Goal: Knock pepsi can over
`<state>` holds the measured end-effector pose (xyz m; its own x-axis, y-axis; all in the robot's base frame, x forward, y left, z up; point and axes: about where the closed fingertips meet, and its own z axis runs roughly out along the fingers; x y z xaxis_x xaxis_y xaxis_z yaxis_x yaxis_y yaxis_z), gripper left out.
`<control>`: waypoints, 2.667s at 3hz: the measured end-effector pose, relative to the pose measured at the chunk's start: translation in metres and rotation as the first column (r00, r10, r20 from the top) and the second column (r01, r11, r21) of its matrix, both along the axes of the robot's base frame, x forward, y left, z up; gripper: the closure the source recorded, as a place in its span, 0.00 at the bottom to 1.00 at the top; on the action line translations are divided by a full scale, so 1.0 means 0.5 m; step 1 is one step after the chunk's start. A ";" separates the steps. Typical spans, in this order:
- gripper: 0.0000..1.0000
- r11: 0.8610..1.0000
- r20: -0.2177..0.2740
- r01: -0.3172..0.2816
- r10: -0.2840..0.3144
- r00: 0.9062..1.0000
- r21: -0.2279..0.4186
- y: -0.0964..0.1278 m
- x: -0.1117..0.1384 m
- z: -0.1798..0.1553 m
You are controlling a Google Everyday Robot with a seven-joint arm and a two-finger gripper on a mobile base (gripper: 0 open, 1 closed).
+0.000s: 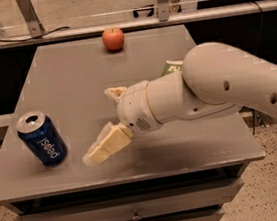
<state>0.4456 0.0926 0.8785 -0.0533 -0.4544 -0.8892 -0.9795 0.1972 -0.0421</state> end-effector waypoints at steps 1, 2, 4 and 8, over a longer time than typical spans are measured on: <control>0.00 0.997 0.006 -0.004 0.003 1.000 0.076 0.058 0.022 -0.027; 0.00 0.988 0.004 -0.012 0.012 1.000 0.156 0.126 0.034 -0.041; 0.00 0.959 0.008 -0.041 0.040 0.999 0.281 0.223 0.028 -0.019; 0.65 0.956 0.040 -0.037 0.027 0.999 0.291 0.210 0.051 -0.001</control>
Offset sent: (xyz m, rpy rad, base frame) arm 0.0271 0.0999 -0.0296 0.2587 0.0094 0.0164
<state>0.4713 0.1974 0.8782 -0.0090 -0.1761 -0.9843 -0.9844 0.1746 -0.0222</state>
